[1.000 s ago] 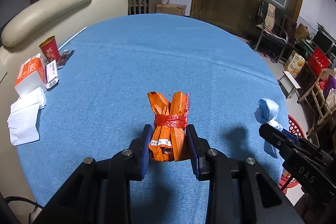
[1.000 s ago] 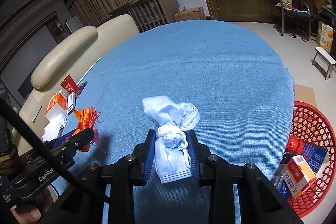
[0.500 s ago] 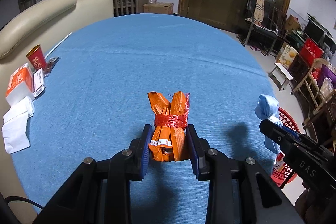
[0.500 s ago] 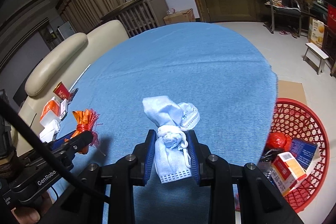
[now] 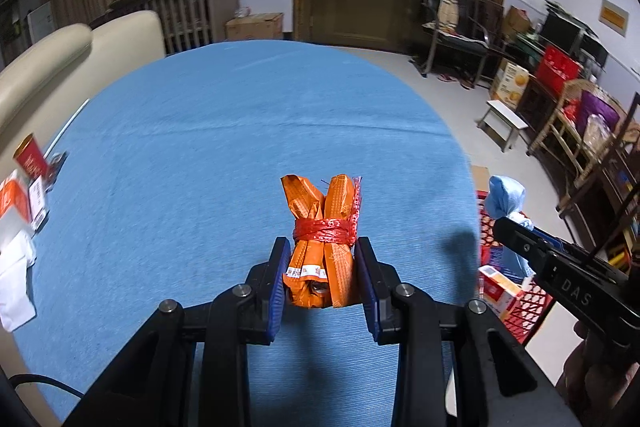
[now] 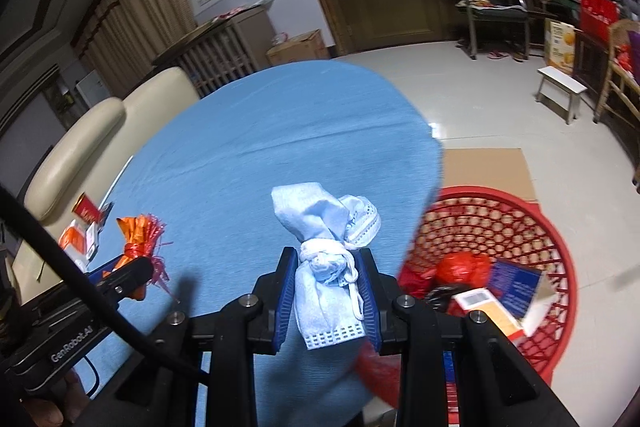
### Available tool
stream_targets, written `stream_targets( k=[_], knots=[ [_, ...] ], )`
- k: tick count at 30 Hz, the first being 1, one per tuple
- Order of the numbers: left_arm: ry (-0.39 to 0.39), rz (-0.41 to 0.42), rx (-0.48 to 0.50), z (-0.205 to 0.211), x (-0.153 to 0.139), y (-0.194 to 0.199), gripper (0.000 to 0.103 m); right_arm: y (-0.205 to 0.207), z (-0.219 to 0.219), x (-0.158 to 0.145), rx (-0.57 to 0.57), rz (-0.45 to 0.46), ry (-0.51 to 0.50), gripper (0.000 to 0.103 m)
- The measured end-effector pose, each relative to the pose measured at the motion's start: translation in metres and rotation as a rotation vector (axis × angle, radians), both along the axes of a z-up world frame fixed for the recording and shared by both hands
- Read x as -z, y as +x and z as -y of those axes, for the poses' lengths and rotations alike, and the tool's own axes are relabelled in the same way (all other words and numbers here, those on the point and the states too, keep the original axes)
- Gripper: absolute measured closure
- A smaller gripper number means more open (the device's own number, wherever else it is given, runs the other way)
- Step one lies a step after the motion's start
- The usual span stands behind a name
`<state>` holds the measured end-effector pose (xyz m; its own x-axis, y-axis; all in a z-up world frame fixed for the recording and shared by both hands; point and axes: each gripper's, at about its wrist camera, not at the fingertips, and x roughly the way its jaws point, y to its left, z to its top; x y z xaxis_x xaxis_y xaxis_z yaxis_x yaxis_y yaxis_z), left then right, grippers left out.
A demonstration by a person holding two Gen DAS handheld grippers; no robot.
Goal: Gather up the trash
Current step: 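Carry the orange wrapper and blue mask over the red wastebasket with both tools, then open the right tool over the basket while the left tool releases the orange wrapper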
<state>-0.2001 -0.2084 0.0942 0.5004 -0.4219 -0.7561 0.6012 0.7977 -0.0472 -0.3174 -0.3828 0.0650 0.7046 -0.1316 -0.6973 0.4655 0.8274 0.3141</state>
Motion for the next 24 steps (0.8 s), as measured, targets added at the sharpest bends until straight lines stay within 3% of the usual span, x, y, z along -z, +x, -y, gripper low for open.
stream_targets(
  k=[12, 24],
  knots=[
    [0.01, 0.004, 0.113, 0.046, -0.004, -0.022, 0.069, -0.028, 0.059, 0.008, 0.12, -0.032, -0.009, 0.07],
    [0.019, -0.009, 0.178, 0.074, -0.003, -0.036, 0.069, -0.045, 0.105, 0.04, 0.187, -0.137, -0.009, 0.07]
  ],
)
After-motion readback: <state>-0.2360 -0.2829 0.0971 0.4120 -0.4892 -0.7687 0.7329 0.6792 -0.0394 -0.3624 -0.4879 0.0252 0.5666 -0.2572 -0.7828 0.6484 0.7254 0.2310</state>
